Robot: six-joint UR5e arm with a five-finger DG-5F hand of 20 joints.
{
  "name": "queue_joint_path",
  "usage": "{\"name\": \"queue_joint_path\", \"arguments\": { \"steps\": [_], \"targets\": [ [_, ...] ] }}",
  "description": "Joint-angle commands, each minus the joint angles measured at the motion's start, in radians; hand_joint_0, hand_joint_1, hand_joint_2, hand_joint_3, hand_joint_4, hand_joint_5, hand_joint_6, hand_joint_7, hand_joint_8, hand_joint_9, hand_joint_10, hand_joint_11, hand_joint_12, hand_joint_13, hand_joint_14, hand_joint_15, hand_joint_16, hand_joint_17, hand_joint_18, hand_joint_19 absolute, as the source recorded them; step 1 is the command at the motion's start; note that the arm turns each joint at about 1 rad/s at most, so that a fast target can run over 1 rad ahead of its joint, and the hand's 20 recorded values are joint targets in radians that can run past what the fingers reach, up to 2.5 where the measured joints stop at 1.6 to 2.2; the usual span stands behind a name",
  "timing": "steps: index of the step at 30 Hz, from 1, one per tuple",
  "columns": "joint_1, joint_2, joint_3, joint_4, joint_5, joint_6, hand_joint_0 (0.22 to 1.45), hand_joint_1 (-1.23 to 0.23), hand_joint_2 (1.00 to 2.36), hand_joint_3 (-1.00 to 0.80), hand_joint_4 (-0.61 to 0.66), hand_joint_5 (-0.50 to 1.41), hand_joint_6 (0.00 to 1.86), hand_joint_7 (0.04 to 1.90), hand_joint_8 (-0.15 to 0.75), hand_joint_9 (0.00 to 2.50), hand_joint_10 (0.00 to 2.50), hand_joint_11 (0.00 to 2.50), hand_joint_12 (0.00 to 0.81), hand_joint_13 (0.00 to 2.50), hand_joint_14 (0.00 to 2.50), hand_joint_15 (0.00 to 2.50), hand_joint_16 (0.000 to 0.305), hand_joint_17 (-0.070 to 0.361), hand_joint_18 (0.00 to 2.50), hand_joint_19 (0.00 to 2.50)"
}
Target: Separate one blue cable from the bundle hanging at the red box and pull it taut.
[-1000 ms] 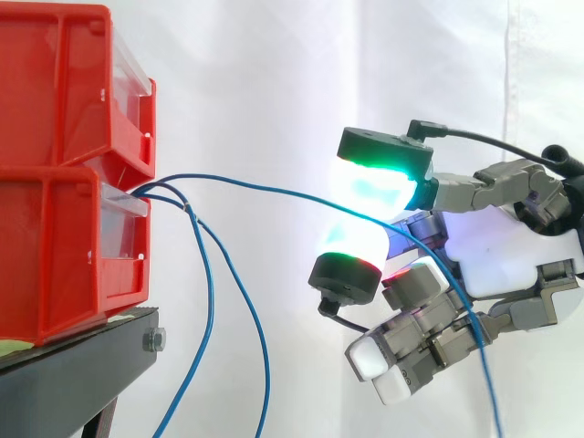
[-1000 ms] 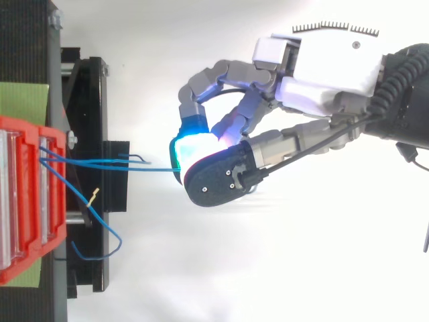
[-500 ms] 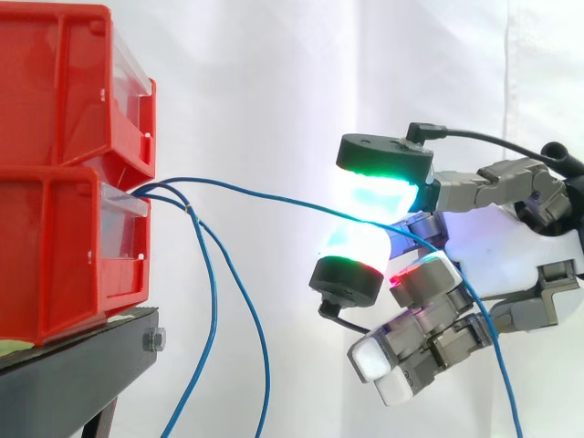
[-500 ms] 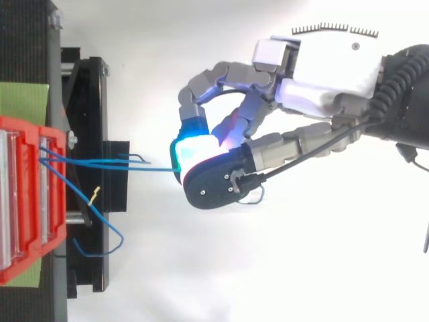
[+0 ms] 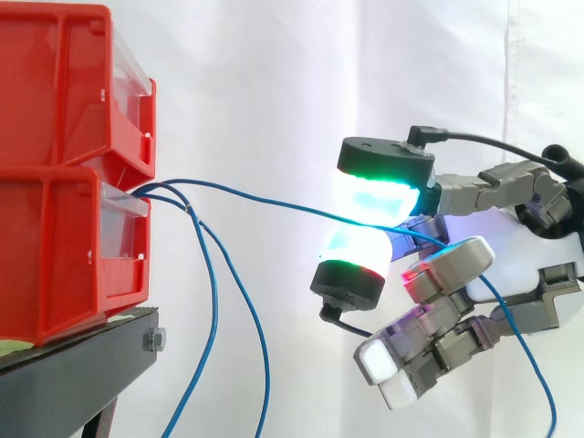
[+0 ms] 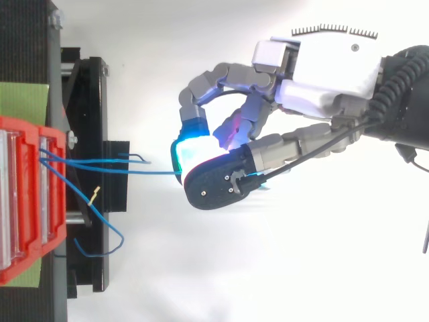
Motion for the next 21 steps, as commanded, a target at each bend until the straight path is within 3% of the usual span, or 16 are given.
{"name": "queue_joint_path", "arguments": {
  "steps": [1, 9, 11, 12, 21],
  "targets": [
    [0.001, 0.001, -0.002, 0.000, 0.000, 0.000, 0.63, -0.71, 1.02, -0.29, 0.07, -0.17, 0.92, 1.20, 0.257, 1.56, 0.01, 1.72, 0.332, 0.97, 0.02, 0.53, 0.043, 0.098, 0.69, 0.46],
    [0.001, 0.001, -0.002, -0.001, 0.001, 0.000, 0.63, -0.70, 1.02, -0.30, 0.08, -0.17, 0.92, 1.17, 0.258, 1.58, 0.01, 1.83, 0.337, 0.98, 0.02, 0.54, 0.043, 0.097, 0.70, 0.47],
    [0.001, 0.001, -0.002, -0.001, 0.001, 0.000, 0.63, -0.69, 1.02, -0.31, 0.09, -0.17, 0.92, 1.18, 0.258, 1.58, 0.06, 1.83, 0.336, 0.98, 0.02, 0.55, 0.043, 0.098, 0.70, 0.47],
    [0.001, 0.001, -0.002, -0.001, 0.001, 0.000, 0.63, -0.69, 1.02, -0.31, 0.09, -0.17, 0.92, 1.18, 0.264, 1.56, 0.20, 1.79, 0.340, 1.00, 0.02, 0.56, 0.043, 0.098, 0.70, 0.47],
    [0.001, 0.001, -0.002, -0.003, 0.001, 0.000, 0.62, -0.64, 1.01, -0.38, 0.15, -0.18, 0.92, 1.16, 0.275, 1.55, 0.30, 1.74, 0.343, 0.98, 0.02, 0.57, 0.044, 0.099, 0.69, 0.48]
  ]
}}
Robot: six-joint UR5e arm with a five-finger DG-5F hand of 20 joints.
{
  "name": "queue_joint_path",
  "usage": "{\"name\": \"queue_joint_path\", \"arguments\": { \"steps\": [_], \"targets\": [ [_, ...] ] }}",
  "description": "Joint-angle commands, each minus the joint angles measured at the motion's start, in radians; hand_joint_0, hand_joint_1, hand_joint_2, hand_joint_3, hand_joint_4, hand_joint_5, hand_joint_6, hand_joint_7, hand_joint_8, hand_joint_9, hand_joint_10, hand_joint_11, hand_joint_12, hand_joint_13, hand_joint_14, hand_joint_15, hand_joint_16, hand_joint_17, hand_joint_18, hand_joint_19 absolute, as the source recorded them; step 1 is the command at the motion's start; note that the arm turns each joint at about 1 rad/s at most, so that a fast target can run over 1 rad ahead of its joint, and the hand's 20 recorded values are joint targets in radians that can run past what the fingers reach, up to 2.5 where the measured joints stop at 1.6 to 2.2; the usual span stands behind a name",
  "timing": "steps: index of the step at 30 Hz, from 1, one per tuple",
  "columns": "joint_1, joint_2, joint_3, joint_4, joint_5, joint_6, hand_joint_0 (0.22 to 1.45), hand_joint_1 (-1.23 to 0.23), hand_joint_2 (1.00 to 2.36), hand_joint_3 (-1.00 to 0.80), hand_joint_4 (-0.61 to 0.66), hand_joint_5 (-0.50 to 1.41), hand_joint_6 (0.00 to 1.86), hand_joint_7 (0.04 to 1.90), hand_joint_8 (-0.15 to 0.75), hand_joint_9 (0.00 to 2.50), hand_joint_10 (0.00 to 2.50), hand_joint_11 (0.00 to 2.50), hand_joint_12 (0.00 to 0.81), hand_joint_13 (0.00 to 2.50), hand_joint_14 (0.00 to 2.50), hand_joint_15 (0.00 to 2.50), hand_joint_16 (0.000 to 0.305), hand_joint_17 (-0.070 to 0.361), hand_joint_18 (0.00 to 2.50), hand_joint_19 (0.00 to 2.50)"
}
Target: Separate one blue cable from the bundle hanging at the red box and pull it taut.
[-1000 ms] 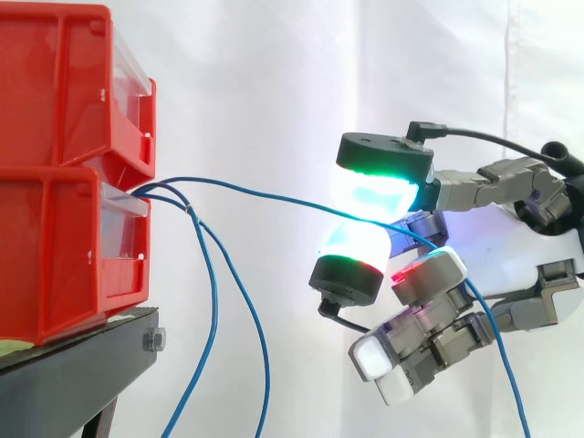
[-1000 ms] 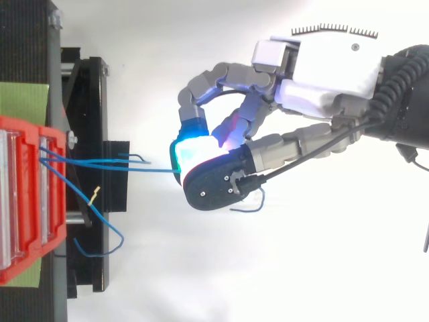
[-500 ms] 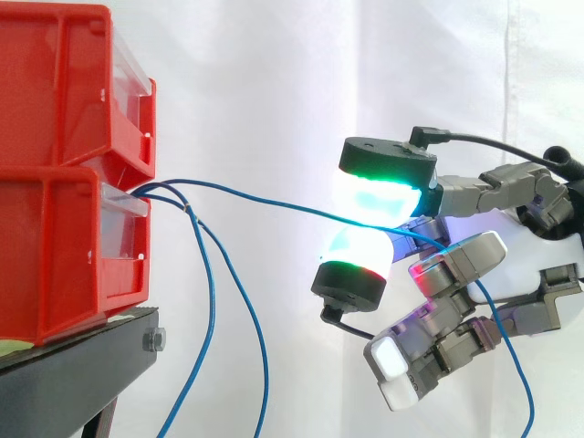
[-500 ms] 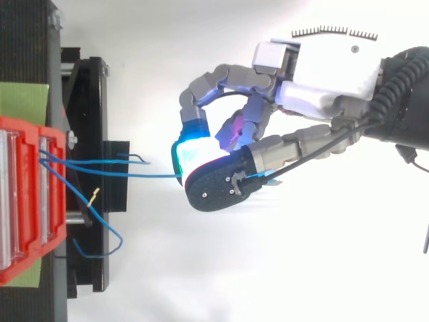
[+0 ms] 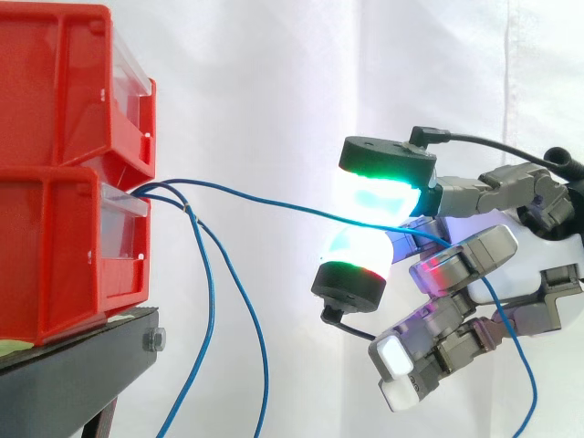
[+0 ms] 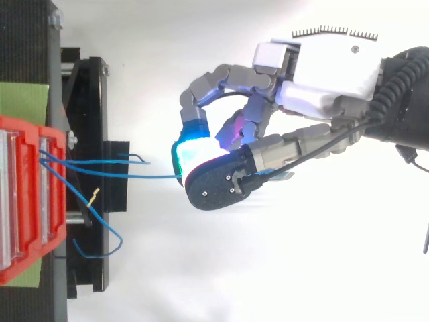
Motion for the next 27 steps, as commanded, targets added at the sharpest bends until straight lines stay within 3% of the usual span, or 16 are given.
{"name": "queue_joint_path", "arguments": {
  "steps": [1, 15, 27],
  "targets": [
    [0.000, 0.000, 0.000, 0.000, 0.000, 0.000, 0.62, -0.63, 1.01, -0.39, 0.16, -0.18, 0.92, 1.17, 0.275, 1.55, 0.35, 1.72, 0.340, 0.99, 0.02, 0.57, 0.044, 0.099, 0.69, 0.48],
    [0.000, 0.000, 0.000, 0.001, -0.002, 0.000, 0.60, -0.55, 1.00, -0.45, 0.17, -0.18, 0.92, 1.14, 0.277, 1.51, 0.51, 1.67, 0.347, 0.99, 0.02, 0.59, 0.045, 0.101, 0.69, 0.47],
    [0.000, 0.000, 0.000, 0.000, -0.002, 0.000, 0.47, -0.58, 1.00, -0.50, 0.22, -0.19, 0.91, 1.06, 0.327, 1.44, 0.57, 1.55, 0.394, 0.99, 0.02, 0.57, 0.053, 0.119, 0.71, 0.43]
  ]
}}
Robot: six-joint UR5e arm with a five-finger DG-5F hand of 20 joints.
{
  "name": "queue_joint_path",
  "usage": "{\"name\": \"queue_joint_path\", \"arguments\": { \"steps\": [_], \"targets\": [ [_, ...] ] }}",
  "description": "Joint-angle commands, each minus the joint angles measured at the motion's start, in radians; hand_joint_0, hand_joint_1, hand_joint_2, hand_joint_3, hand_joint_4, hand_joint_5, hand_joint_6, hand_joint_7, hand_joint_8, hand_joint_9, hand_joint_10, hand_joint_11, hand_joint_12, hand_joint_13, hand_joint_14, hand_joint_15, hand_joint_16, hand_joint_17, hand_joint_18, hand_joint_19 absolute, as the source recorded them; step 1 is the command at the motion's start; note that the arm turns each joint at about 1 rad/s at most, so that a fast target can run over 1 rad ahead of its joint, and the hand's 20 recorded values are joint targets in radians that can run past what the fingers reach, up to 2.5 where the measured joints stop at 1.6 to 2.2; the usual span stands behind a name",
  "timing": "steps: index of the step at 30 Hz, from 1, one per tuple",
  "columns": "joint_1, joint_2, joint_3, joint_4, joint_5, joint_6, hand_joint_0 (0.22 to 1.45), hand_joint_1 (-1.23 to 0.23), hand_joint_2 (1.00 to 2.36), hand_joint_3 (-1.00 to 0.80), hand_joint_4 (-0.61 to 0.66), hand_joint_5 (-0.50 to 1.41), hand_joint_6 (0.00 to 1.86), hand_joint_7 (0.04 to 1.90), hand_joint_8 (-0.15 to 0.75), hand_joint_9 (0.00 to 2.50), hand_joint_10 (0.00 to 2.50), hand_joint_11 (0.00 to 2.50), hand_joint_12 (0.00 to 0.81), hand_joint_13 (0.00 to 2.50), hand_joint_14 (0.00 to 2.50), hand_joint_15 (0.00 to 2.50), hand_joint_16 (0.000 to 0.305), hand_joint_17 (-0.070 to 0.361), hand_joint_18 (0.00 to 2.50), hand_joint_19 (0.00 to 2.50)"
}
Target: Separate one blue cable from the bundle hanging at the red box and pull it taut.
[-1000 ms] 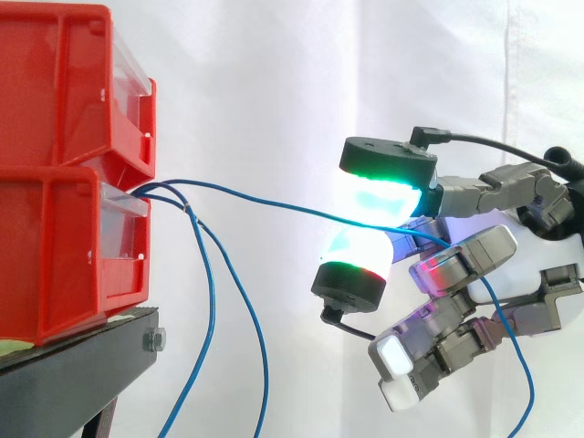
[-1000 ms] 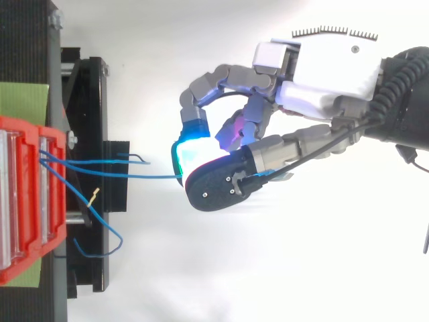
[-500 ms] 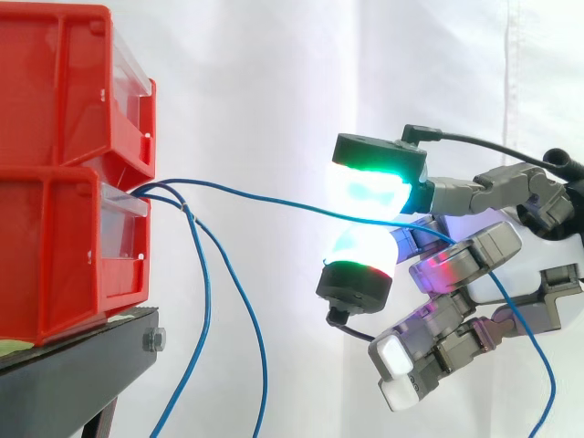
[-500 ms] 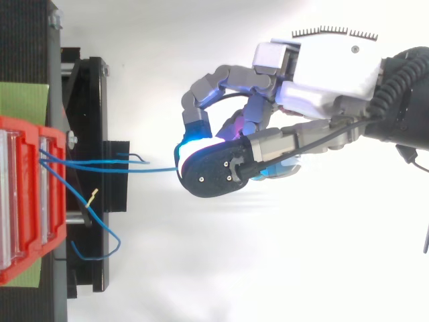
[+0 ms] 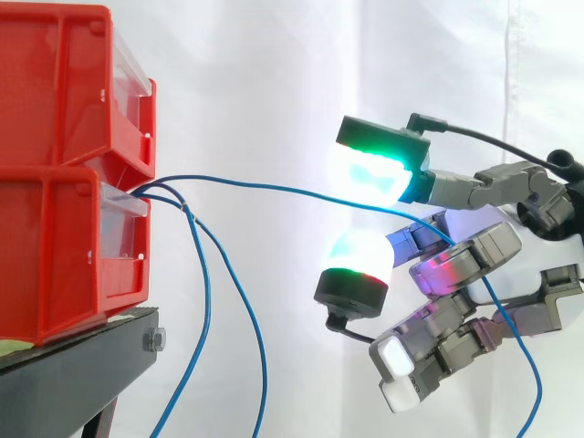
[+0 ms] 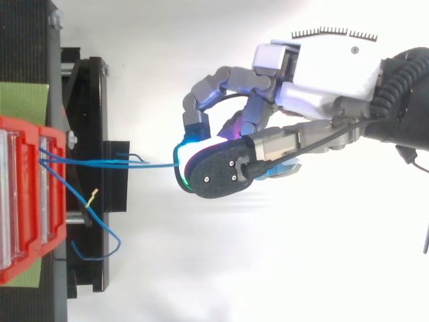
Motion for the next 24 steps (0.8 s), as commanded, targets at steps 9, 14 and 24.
{"name": "queue_joint_path", "arguments": {
  "steps": [9, 14, 24],
  "targets": [
    [0.000, 0.000, 0.000, 0.000, 0.002, 0.000, 0.58, -0.67, 1.00, -0.48, 0.18, -0.20, 0.90, 1.12, 0.281, 1.42, 0.42, 1.67, 0.359, 0.96, 0.02, 0.59, 0.046, 0.104, 0.67, 0.47],
    [0.000, 0.000, 0.000, 0.001, 0.000, 0.000, 0.63, -0.69, 1.01, -0.37, 0.14, -0.20, 0.91, 1.10, 0.267, 1.41, 0.39, 1.67, 0.350, 0.96, 0.02, 0.58, 0.045, 0.102, 0.66, 0.47],
    [0.000, 0.000, 0.000, 0.001, 0.000, 0.000, 0.65, -0.71, 1.03, -0.18, -0.04, -0.20, 0.93, 1.18, 0.263, 1.47, 0.26, 1.72, 0.342, 0.98, 0.02, 0.59, 0.044, 0.098, 0.68, 0.48]
  ]
}}
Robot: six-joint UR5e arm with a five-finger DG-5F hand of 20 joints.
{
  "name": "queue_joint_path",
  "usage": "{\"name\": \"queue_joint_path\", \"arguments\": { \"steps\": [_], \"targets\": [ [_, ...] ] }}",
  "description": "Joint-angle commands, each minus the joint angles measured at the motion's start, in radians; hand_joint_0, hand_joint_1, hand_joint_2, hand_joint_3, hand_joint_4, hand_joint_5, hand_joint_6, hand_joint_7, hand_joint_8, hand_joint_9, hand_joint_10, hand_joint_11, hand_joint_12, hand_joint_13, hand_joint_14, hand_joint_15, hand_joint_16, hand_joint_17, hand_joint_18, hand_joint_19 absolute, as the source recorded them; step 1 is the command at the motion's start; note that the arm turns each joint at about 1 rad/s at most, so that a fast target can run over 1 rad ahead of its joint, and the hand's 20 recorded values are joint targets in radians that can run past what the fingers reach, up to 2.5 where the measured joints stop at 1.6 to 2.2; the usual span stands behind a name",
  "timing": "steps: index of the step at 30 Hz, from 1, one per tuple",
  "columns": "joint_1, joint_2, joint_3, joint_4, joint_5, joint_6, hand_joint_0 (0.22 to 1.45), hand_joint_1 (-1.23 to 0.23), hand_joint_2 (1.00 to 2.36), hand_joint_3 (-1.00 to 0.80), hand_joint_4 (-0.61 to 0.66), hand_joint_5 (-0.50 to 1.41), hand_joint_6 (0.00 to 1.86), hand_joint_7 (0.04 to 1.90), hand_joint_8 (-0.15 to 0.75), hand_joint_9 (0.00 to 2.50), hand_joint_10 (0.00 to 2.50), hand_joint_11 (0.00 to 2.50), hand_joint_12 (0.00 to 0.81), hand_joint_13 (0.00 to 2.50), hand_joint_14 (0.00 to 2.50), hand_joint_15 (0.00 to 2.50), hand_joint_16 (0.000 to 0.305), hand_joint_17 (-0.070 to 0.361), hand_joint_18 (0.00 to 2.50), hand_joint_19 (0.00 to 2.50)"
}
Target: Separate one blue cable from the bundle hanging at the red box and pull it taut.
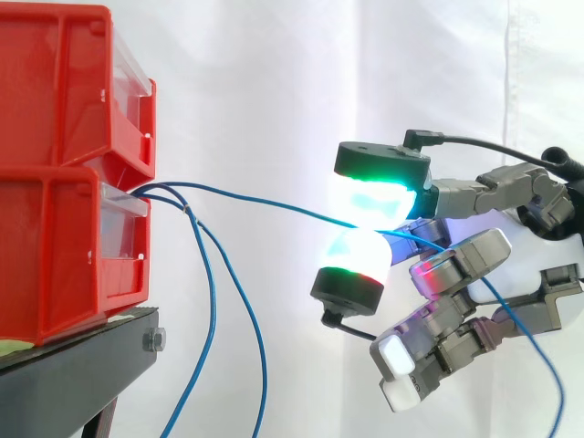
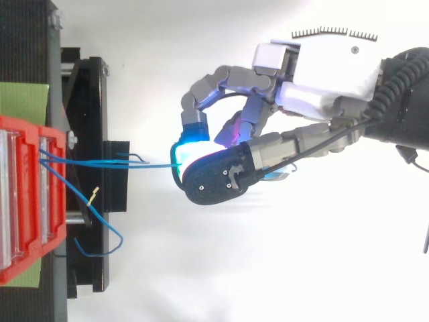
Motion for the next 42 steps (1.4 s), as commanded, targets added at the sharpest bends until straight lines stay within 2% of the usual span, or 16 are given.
{"name": "queue_joint_path", "arguments": {
  "steps": [1, 18, 42],
  "targets": [
    [0.000, 0.000, 0.000, 0.000, 0.000, 0.000, 0.65, -0.72, 1.03, -0.17, -0.05, -0.19, 0.94, 1.17, 0.260, 1.47, 0.25, 1.72, 0.342, 0.98, 0.02, 0.59, 0.044, 0.098, 0.69, 0.48],
    [0.000, -0.001, 0.000, 0.002, 0.002, 0.000, 0.65, -0.72, 1.03, -0.15, -0.05, -0.18, 0.93, 1.19, 0.257, 1.52, 0.08, 1.80, 0.344, 0.98, 0.02, 0.59, 0.043, 0.098, 0.68, 0.49],
    [0.001, -0.001, 0.000, 0.002, 0.003, 0.000, 0.65, -0.72, 1.03, -0.16, -0.04, -0.19, 0.93, 1.18, 0.255, 1.52, 0.01, 1.81, 0.343, 0.96, 0.02, 0.57, 0.044, 0.098, 0.67, 0.48]
  ]
}}
